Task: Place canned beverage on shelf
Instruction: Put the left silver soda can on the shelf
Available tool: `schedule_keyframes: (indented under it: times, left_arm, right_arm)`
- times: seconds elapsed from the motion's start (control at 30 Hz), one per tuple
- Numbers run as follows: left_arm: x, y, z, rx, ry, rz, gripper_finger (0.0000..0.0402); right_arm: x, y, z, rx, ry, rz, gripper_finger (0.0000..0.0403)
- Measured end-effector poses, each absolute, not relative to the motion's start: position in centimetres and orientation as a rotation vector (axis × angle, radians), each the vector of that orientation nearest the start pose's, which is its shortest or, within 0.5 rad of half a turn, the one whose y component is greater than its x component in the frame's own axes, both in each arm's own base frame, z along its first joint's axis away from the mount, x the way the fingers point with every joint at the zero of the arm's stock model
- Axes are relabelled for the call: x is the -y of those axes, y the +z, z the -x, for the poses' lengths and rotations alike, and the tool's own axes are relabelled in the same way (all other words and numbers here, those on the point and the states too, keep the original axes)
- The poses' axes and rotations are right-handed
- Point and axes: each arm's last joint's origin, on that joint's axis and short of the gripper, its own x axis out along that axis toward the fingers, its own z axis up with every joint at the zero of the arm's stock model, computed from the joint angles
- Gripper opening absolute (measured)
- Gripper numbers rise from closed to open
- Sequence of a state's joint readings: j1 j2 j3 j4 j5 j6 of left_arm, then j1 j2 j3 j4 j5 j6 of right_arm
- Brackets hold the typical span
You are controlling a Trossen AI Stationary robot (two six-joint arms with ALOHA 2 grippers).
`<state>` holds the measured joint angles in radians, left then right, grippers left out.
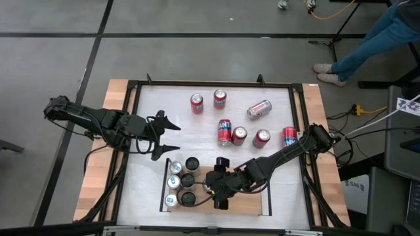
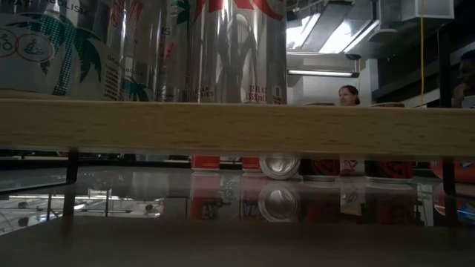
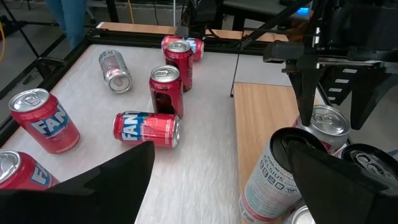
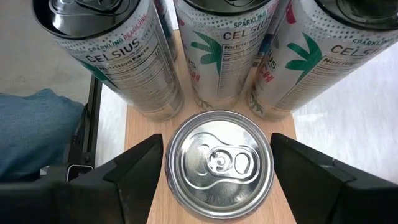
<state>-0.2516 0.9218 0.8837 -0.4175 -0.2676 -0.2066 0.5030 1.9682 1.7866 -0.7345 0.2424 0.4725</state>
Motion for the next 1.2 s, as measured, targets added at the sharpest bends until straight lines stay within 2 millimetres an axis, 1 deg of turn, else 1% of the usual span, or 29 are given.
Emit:
schedule_keyframes:
  times: [0.27, 0.43, 1.2]
  left_arm:
    - [4.08, 32.23, -18.93, -0.436, 0.061, 0.086, 0.0359]
    - [4.07, 32.23, -18.93, -0.436, 0.061, 0.086, 0.0359]
    - [4.08, 32.23, -18.93, -0.436, 0.061, 0.086, 0.0359]
  right_arm:
    - [-20.23, 28.57, -38.22, -0.884, 0.038, -0.102, 0.0287]
    - [-20.33, 28.57, -38.21, -0.893, 0.075, -0.099, 0.0287]
    - [-20.32, 28.57, -38.22, -0.89, 0.071, -0.096, 0.0287]
